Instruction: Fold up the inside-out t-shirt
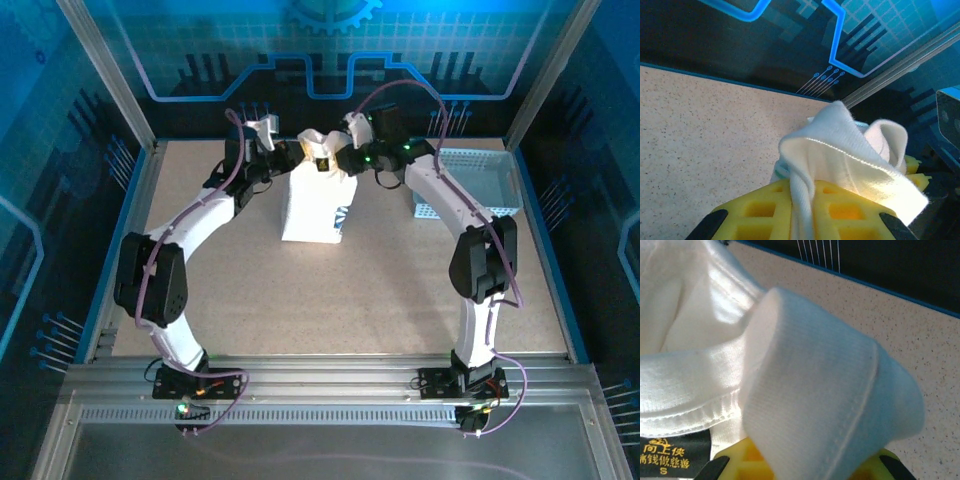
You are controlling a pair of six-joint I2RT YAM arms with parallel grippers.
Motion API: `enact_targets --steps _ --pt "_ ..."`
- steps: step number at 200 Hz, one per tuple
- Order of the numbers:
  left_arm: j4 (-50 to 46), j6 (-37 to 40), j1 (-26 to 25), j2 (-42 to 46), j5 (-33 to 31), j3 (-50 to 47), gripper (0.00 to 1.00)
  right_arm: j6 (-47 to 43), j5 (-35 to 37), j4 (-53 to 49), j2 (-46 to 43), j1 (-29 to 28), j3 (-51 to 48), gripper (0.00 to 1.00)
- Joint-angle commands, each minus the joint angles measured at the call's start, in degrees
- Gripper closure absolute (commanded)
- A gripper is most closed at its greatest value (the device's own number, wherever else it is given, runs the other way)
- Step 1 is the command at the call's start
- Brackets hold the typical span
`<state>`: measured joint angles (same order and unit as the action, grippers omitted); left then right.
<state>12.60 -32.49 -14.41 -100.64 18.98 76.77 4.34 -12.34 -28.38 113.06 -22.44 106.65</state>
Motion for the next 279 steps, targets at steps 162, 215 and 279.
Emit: enact_targets --steps 162,215,279 --pt "16.99 12.16 3.22 -21.14 8.11 18.42 1.0 -11.0 -0.5 -29.61 43.14 3.38 75.18 1.0" --pt "26.88 9.23 2.49 -12.74 12.75 3.1 1.0 -12.27 0.51 -37.53 40.39 2.18 75.19 1.0" --pt "38.12 6.16 -1.11 -3.37 12.07 -18.27 1.0 -11.33 4.13 -51.59 38.89 -0.39 75.19 1.0"
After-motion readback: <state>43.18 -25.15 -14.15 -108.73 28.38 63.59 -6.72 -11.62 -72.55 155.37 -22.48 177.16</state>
